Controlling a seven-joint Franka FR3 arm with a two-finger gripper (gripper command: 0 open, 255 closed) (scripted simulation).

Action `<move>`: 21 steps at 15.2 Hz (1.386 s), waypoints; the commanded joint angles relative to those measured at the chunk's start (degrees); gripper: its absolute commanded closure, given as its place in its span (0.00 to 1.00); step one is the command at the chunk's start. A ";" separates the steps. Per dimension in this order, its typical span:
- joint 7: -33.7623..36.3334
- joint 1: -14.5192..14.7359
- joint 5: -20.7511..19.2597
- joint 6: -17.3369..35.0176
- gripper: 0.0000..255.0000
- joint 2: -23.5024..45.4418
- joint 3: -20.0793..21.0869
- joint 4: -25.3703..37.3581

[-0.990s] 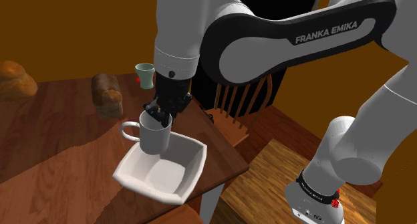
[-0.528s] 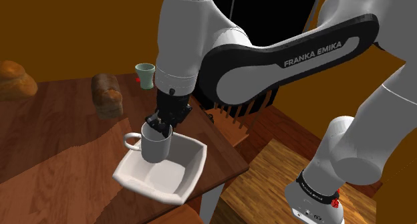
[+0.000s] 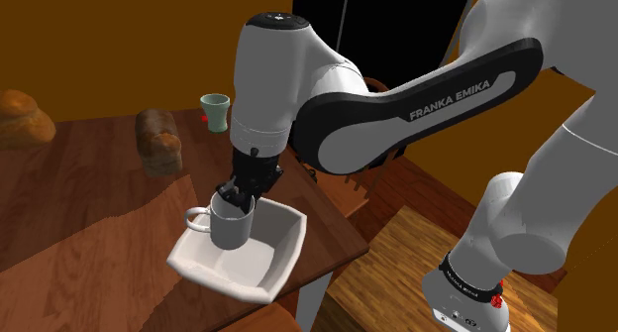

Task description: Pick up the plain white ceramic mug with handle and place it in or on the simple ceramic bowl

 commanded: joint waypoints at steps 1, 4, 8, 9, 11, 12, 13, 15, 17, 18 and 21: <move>0.01 0.00 -0.01 0.05 1.00 0.00 0.00 -0.03; 0.01 0.00 -0.01 0.05 1.00 0.00 0.00 -0.03; 0.01 0.00 -0.01 0.05 0.00 0.00 0.00 -0.03; 0.01 0.00 -0.01 0.05 0.00 0.00 0.00 -0.03; -0.49 0.08 0.71 -1.76 0.00 -1.03 -0.10 0.91; -0.93 0.15 1.34 -3.58 0.00 -1.97 -0.20 1.94; -1.32 0.21 1.89 -5.42 0.00 -2.83 -0.30 3.04; -1.59 0.28 2.27 -6.87 0.00 -3.45 -0.42 3.97; -1.60 0.28 2.27 -6.87 0.00 -3.45 -0.41 3.96; -1.59 0.28 2.27 -6.87 0.00 -3.45 -0.41 3.97; -1.59 0.28 2.27 -6.87 0.00 -3.45 -0.41 3.97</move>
